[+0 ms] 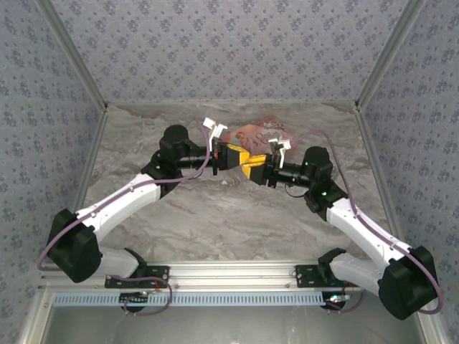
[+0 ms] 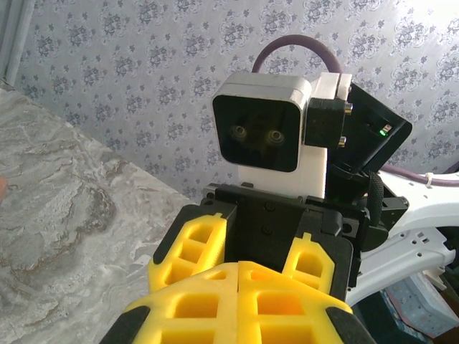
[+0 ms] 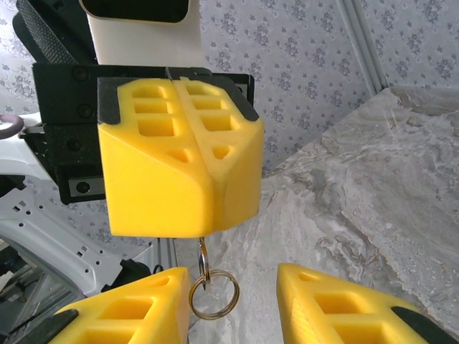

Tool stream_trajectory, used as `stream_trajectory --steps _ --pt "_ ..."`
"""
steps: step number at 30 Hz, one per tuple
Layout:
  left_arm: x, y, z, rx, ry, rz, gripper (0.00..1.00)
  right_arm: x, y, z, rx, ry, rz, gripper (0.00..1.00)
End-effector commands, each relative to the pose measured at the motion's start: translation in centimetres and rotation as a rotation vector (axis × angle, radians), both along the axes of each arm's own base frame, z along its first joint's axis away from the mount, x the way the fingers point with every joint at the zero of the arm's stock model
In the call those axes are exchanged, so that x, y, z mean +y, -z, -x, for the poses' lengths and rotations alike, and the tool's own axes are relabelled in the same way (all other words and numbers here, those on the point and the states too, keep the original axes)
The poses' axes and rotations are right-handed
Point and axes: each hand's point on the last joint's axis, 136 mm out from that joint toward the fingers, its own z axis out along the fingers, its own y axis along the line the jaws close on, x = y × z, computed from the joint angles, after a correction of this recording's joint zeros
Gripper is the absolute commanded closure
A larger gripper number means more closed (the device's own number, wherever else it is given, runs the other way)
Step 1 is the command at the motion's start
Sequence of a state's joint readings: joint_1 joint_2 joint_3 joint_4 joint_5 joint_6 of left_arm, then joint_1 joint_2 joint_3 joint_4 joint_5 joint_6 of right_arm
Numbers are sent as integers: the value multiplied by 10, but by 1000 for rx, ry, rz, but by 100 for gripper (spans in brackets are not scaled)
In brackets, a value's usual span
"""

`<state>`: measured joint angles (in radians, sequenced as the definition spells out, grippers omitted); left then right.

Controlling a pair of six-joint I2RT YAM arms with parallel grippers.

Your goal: Unlock the padlock with the key

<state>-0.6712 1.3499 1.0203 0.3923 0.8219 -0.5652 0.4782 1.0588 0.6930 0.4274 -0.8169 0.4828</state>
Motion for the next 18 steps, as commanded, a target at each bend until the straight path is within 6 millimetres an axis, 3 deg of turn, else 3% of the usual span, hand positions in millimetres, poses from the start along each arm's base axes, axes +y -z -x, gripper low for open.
stream_trajectory --steps 1,11,18 --pt "2 -8 1 -42 -6 20 100 4 -26 3 -68 -23 -40 63" --pt "2 -4 -1 -36 -16 8 100 -11 -29 5 -71 26 -26 45" --pt "3 -4 -1 -37 -18 7 100 -14 -30 9 -55 29 -31 42"
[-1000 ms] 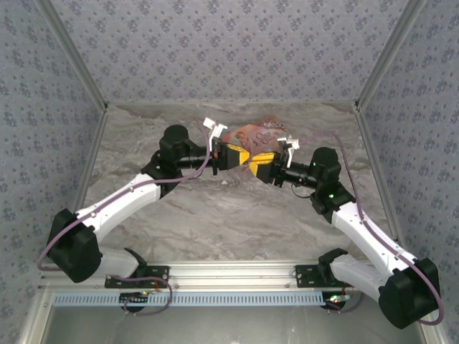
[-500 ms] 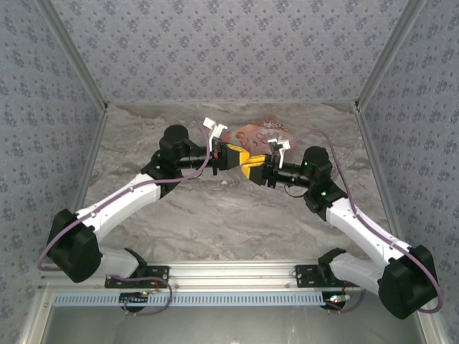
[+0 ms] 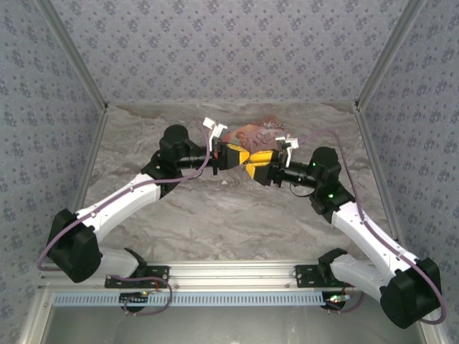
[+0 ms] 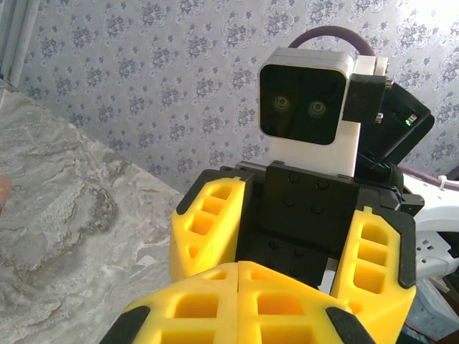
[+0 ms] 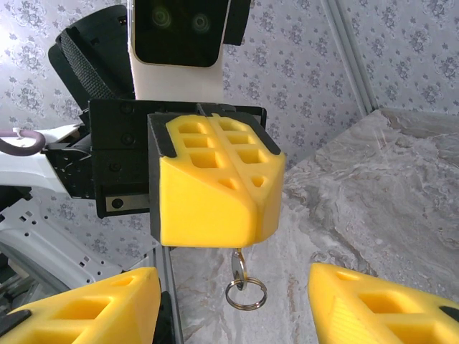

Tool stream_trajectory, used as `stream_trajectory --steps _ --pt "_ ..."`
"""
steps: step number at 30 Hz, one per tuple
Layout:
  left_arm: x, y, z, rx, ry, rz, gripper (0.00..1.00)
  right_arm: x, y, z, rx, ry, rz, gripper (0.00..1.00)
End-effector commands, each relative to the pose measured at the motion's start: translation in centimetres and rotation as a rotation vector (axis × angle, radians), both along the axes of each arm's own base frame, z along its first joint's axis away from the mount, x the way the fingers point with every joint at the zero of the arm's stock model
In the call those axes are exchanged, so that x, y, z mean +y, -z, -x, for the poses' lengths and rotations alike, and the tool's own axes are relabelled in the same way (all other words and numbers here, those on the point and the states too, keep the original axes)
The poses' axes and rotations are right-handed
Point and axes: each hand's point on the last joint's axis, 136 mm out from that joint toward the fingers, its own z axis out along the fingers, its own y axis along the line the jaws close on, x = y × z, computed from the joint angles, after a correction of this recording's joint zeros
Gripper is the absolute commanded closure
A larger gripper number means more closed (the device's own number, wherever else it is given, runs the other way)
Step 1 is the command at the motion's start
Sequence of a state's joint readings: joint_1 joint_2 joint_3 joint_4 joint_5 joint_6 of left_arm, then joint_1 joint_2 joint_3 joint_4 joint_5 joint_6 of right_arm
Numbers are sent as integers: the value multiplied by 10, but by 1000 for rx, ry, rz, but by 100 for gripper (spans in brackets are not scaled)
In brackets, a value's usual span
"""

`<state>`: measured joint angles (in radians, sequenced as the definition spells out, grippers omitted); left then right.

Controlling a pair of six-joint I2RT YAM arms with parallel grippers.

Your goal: Unlock the padlock with the key

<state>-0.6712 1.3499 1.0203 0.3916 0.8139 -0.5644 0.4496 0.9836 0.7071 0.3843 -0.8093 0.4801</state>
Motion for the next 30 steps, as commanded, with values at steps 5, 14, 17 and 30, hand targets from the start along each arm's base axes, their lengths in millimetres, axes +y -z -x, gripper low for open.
stream_trajectory --steps 5,14,17,30 --pt "2 -4 -1 -36 -11 6 100 13 -8 10 -5 -61 -8 48" --pt "2 -2 -1 -31 -11 2 100 19 -12 5 -19 -64 -14 54" --pt "2 -2 -1 -32 -11 2 100 20 -14 4 -24 -62 -16 55" --pt "3 1 -2 -34 -25 -9 100 9 -11 6 -13 -31 23 51"
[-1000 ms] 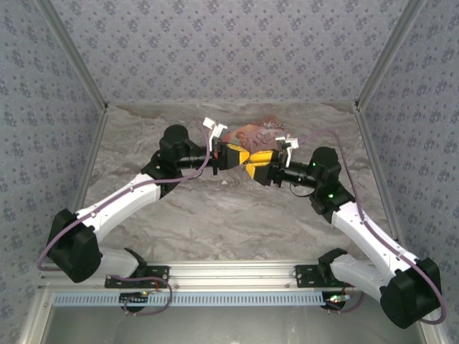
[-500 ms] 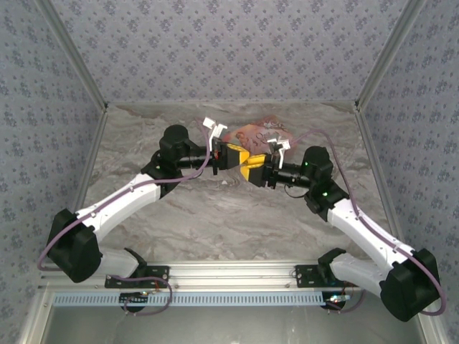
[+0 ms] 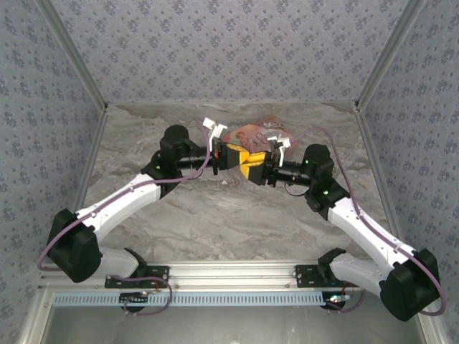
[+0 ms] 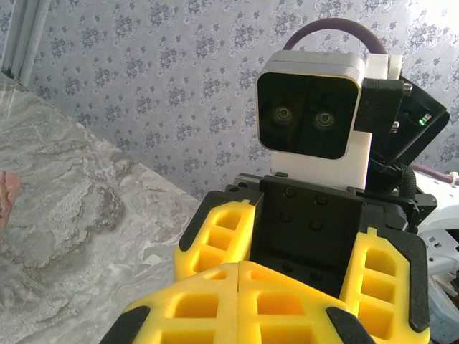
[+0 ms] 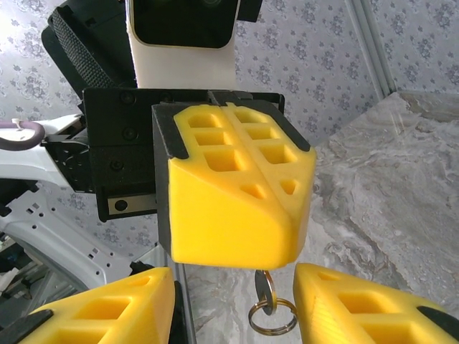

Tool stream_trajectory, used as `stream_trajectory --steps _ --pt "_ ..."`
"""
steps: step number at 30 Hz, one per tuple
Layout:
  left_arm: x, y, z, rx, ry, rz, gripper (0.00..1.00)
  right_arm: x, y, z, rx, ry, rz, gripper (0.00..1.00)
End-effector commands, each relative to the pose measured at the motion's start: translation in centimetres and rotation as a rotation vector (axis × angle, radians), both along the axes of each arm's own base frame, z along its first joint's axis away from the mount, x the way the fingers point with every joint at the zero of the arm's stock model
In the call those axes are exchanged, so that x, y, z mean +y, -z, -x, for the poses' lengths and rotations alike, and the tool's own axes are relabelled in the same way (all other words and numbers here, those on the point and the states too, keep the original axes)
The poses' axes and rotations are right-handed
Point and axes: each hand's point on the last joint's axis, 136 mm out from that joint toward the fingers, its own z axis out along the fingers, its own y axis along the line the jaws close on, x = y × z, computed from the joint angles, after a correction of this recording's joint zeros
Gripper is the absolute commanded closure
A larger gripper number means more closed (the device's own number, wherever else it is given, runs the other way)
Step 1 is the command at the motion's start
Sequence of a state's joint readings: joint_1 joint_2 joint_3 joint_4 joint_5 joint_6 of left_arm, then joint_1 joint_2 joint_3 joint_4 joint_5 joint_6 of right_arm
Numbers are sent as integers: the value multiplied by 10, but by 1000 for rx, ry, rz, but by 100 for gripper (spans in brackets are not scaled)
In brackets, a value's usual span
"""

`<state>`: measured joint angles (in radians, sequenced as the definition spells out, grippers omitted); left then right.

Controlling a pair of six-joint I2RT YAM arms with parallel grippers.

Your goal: Unlock the padlock with the key

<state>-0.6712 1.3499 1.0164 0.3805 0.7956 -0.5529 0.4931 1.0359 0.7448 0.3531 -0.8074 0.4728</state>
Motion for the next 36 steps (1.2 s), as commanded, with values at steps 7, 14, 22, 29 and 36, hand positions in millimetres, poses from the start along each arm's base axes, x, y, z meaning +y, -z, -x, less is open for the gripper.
stream_trajectory --steps 7,14,22,29,36 --pt "3 -4 1 -38 -9 2 100 -12 -11 12 -21 14 11 49" --pt "3 -4 1 -39 -10 3 100 -9 -10 13 -10 1 13 49" --pt "4 -3 0 -38 -13 2 100 0 -13 9 -12 -23 6 50" --pt "3 -2 0 -38 -12 0 100 2 -16 6 -24 -25 -1 53" --pt "3 0 0 -37 -12 -3 100 4 -17 4 -22 -28 -1 60"
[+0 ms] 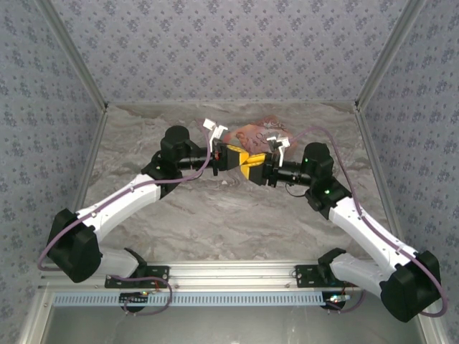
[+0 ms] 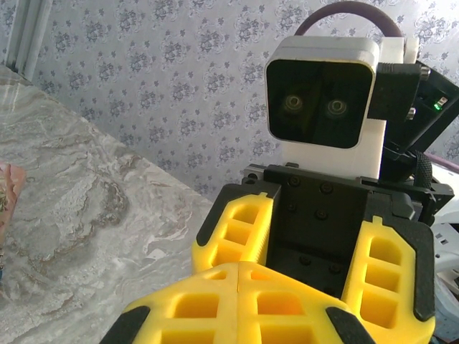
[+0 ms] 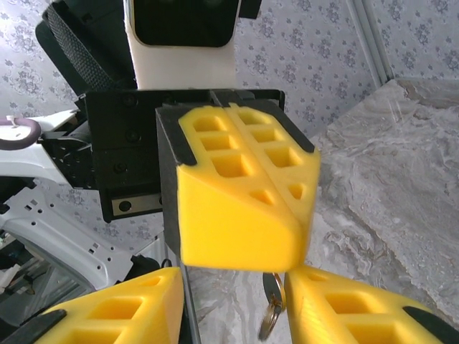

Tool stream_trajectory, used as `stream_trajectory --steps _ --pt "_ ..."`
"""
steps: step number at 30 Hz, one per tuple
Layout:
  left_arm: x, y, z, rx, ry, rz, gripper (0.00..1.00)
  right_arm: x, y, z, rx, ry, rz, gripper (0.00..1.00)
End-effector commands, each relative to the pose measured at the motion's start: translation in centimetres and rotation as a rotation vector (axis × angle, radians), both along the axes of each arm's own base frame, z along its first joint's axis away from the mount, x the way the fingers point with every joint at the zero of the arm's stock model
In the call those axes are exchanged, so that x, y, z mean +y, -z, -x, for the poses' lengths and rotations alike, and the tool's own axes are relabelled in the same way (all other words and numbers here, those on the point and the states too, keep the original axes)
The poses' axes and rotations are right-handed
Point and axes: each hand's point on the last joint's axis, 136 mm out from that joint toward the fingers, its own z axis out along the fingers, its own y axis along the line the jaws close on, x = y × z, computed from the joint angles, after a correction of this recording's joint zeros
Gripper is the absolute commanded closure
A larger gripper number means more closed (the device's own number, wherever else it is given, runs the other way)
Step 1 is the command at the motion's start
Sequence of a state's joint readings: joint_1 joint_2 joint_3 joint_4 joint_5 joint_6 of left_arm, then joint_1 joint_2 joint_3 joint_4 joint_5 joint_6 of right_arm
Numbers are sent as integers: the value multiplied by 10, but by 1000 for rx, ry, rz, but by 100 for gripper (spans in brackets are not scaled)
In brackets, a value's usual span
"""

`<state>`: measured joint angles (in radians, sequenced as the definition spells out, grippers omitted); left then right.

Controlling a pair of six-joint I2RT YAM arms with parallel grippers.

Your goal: Unlock the padlock with the key

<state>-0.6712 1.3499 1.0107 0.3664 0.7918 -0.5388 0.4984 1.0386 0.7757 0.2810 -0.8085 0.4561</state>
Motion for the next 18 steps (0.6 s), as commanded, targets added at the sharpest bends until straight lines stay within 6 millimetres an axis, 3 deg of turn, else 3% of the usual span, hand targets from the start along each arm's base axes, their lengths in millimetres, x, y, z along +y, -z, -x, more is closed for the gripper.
stream_trajectory --steps 1,5,10,18 --pt "3 -5 1 -38 -8 10 100 3 -18 3 -44 -24 -28 60" --pt "3 -5 0 -38 -13 9 100 5 -17 2 -38 -28 -26 61" --pt "4 -3 -1 -37 -22 5 100 5 -15 2 -30 -31 -21 70" --pt "6 -4 -2 -43 -41 4 100 4 -6 1 -10 -19 -5 76"
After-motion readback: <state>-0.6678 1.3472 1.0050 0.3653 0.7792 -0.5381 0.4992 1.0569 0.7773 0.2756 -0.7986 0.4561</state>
